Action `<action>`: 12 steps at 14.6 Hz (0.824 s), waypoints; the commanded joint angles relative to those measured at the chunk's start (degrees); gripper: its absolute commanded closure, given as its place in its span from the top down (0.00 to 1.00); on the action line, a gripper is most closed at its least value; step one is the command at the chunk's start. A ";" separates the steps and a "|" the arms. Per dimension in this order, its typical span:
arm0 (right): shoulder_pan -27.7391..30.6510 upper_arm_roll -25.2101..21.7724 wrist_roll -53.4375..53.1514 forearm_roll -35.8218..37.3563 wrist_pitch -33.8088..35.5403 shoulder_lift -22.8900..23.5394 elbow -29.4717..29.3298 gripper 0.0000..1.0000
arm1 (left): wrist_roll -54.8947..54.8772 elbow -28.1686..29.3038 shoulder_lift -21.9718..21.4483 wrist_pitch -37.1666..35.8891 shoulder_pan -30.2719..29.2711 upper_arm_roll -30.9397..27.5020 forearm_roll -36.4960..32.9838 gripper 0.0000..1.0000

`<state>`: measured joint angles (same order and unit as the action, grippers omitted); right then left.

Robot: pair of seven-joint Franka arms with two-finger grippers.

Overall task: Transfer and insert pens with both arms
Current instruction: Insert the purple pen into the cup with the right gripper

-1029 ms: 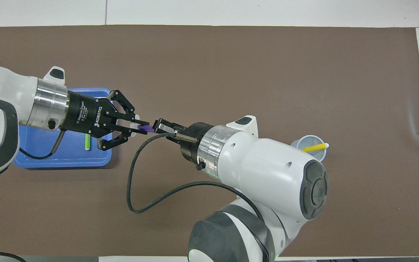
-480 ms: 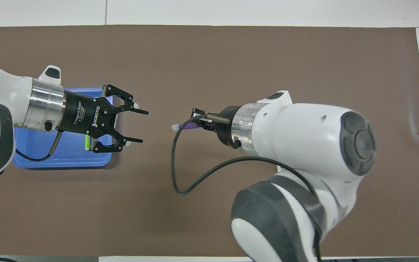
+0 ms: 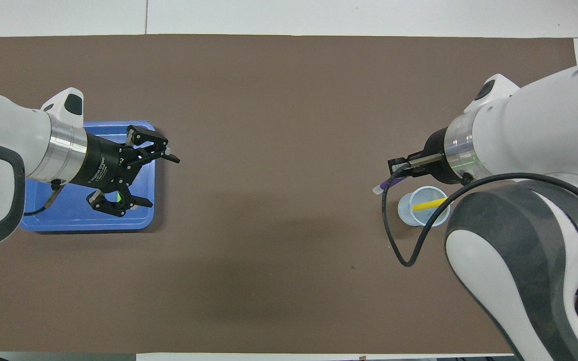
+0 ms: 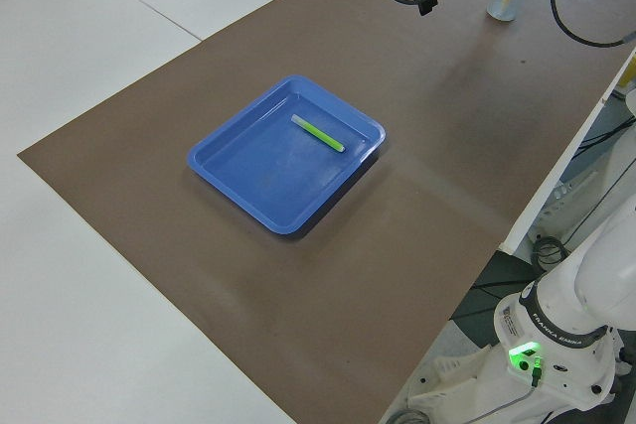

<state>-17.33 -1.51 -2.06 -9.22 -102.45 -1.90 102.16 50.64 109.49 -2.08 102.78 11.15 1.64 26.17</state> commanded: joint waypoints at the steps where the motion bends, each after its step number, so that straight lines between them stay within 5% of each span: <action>1: 2.72 0.81 6.79 4.28 0.59 -3.11 5.32 0.00 | -14.55 1.70 -0.47 0.84 -0.51 -0.41 -9.87 1.00; 7: 5.55 0.81 13.23 8.34 -4.24 -6.27 15.43 0.00 | -46.47 6.42 3.31 12.33 -6.92 -0.41 -22.91 1.00; 12: 5.46 0.89 13.23 10.53 -9.17 -6.10 19.57 0.00 | -49.94 11.80 8.41 24.56 -7.28 -0.41 -29.58 1.00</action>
<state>-12.44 -1.19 10.31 -0.35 -109.75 -6.31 119.29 1.63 119.30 5.61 123.30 3.72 1.16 0.11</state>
